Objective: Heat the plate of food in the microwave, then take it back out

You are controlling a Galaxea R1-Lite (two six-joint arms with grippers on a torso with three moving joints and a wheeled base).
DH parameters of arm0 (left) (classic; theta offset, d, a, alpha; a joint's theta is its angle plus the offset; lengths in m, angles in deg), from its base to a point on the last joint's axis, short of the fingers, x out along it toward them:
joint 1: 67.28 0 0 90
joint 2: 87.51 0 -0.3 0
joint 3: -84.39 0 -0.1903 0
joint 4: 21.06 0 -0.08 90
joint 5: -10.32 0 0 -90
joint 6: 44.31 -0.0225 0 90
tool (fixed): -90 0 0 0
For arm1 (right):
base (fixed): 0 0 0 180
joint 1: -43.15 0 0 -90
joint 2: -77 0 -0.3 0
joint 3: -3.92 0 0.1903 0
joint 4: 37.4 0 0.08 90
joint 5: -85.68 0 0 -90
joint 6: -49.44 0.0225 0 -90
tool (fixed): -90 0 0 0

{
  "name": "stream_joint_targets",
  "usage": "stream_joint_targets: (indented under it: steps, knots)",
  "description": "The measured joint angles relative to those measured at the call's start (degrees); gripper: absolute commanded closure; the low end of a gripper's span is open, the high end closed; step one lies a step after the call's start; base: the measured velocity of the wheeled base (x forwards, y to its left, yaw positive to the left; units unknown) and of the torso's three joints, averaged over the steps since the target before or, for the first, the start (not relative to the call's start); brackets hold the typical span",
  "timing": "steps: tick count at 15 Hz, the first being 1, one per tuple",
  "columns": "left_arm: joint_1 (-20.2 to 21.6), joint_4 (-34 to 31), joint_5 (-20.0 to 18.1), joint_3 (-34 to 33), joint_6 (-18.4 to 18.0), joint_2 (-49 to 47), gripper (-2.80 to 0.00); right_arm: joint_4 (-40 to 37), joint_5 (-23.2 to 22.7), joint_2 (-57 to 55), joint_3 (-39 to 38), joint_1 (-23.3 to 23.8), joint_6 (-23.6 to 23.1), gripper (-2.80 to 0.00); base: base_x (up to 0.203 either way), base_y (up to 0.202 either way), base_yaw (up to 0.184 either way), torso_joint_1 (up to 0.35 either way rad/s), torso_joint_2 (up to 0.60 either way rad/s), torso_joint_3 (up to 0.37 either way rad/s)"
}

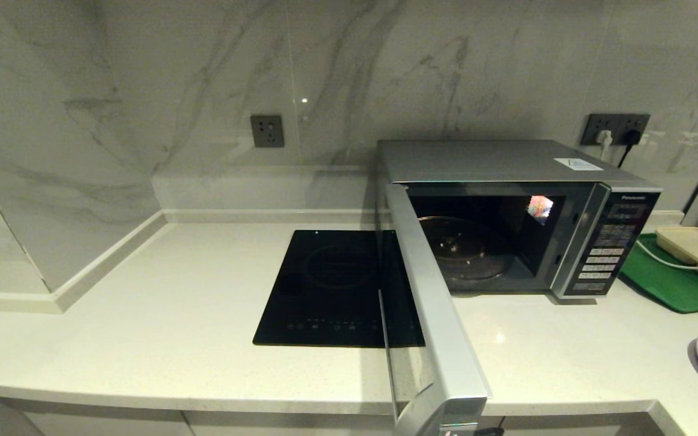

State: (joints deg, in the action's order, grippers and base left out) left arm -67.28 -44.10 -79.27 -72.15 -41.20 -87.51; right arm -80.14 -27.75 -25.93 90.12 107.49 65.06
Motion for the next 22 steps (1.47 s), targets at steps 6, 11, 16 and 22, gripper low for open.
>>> stream_joint_targets:
  steps: [6,11,16,22]
  knots:
    - [0.00,0.00,0.00,0.00,0.02,0.00,0.00,-24.88,-1.32,20.38,8.18,-15.22,2.13,0.00,0.000,0.000,0.000,0.000,0.00,0.000]
    - [0.00,-0.02,0.00,0.00,0.02,0.00,0.00,-45.29,-0.91,30.38,24.83,-39.59,9.11,0.00,0.000,0.000,0.000,0.000,0.00,0.000]
    - [0.00,0.00,0.02,0.00,0.02,0.00,0.00,-53.20,12.33,29.80,37.67,-67.92,18.74,0.00,0.000,0.000,0.000,0.000,0.00,0.000]
    - [0.00,-0.02,0.00,0.00,0.02,0.00,0.00,-50.63,32.44,18.39,48.06,-94.05,21.02,0.00,0.000,0.000,0.000,0.000,0.00,0.000]
